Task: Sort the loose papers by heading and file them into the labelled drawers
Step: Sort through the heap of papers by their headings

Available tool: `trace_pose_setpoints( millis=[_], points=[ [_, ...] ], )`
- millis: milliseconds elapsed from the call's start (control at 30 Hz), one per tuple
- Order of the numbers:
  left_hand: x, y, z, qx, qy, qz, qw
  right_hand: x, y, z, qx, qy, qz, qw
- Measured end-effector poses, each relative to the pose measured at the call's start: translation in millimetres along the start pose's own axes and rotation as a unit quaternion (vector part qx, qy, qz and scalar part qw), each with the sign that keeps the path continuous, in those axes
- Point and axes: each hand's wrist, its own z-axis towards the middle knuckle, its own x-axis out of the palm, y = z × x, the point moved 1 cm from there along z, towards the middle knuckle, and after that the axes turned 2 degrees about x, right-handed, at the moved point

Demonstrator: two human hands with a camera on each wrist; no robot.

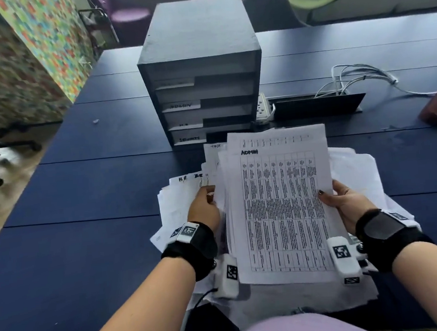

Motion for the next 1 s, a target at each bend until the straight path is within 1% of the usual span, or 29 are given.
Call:
trace_pose_setpoints(
  millis=[67, 100, 133, 167, 233, 267, 333, 400, 500, 600, 733, 867, 1000],
  points=[
    [-6, 7, 7, -0.025, -0.002, -0.002, 1.000, -2, -5, 1, 0.005, -0.016, -0.027, 1.000],
    [-12, 12, 13, -0.037, -0.021, 0.006, 0.999, -2, -6, 2, 0.008, -0.023, -0.033, 0.999],
    [-20, 17, 19, -0.046, -0.051, 0.034, 0.997, -3, -8, 3, 0.012, -0.032, -0.031, 0.999],
    [-29, 22, 25, -0.061, -0.082, 0.086, 0.991, -4, -11, 5, 0.019, -0.057, -0.040, 0.997],
    [-50, 34, 32, -0.120, -0.119, 0.160, 0.972, -5, -12, 6, 0.028, -0.071, -0.061, 0.995],
    [-60, 40, 35, -0.154, -0.128, 0.163, 0.966, -5, -13, 7, 0.034, -0.059, -0.065, 0.996],
    [-76, 54, 40, -0.206, -0.142, 0.115, 0.961, -6, -14, 5, 0.039, -0.050, -0.100, 0.993],
    [-84, 63, 43, -0.221, -0.141, 0.050, 0.964, -3, -13, 3, 0.042, -0.046, -0.131, 0.989],
    [-85, 62, 43, -0.208, -0.138, -0.025, 0.968, -7, -13, 5, 0.045, -0.046, -0.139, 0.988],
    [-82, 57, 40, -0.173, -0.153, -0.045, 0.972, -9, -15, 6, 0.039, -0.046, -0.147, 0.987],
    [-75, 50, 34, -0.116, -0.131, -0.039, 0.984, -12, -20, 10, 0.028, -0.044, -0.151, 0.987],
    [-77, 44, 29, -0.079, -0.160, -0.032, 0.983, -14, -19, 11, 0.023, -0.055, -0.169, 0.984],
    [-90, 26, 29, 0.007, -0.189, -0.015, 0.982, -15, -20, 11, 0.020, -0.062, -0.189, 0.980]
  ],
)
